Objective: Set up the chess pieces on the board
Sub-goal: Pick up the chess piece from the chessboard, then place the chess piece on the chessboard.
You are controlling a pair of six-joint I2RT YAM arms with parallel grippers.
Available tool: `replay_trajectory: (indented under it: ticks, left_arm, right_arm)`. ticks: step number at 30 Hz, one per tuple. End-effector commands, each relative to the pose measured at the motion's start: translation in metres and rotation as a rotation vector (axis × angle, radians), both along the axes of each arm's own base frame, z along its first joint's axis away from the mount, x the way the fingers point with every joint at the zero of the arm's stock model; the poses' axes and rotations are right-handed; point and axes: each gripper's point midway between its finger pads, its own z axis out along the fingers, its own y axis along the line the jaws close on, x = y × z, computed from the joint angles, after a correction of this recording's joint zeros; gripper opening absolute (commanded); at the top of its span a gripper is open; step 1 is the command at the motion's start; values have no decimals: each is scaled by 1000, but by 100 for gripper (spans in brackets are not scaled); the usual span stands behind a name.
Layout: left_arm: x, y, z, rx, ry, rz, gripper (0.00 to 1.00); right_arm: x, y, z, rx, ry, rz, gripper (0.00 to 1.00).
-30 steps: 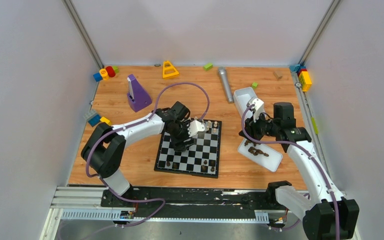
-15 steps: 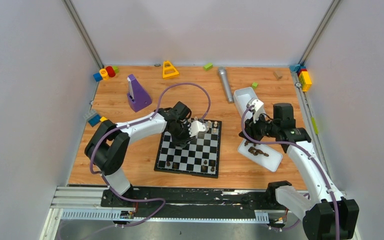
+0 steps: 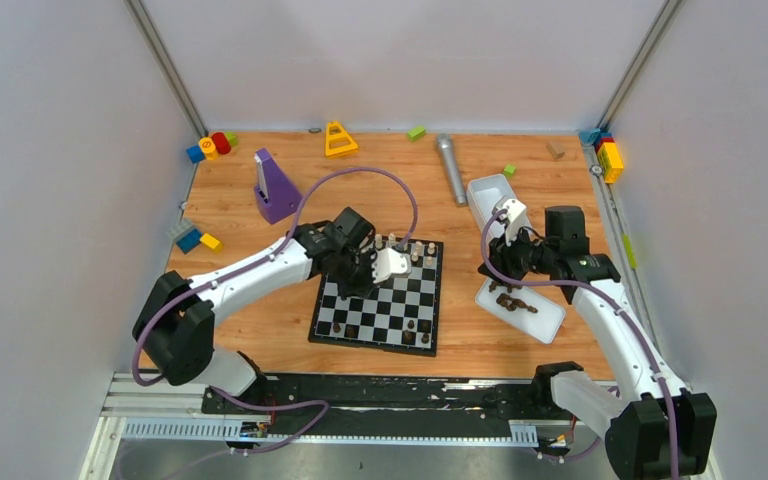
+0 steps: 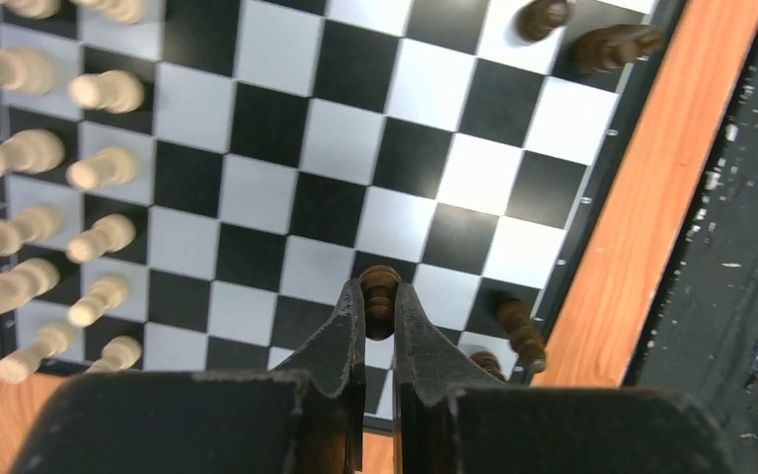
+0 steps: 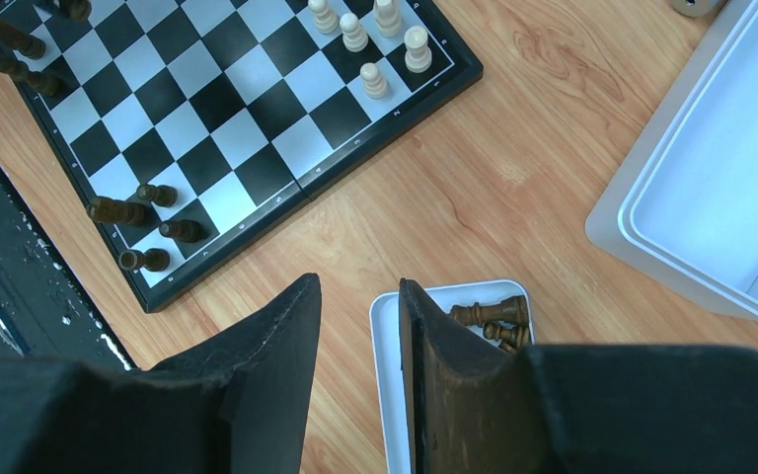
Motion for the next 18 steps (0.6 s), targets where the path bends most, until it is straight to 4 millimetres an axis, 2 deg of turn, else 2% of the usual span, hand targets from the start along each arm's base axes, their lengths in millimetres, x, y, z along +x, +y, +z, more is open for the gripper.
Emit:
replay_trajectory:
  ticks: [1, 12, 18]
  left_arm:
    - [-31, -9, -3, 9, 30, -104, 6]
    - [-53, -60, -24, 53, 52, -263, 8]
    - [-54, -75, -32, 63, 53, -284, 9]
  right_arm:
    - [3, 1, 4, -6, -28, 17, 35]
    - [4, -2, 4, -21, -34, -1, 35]
    - [4, -3, 4, -27, -38, -5, 35]
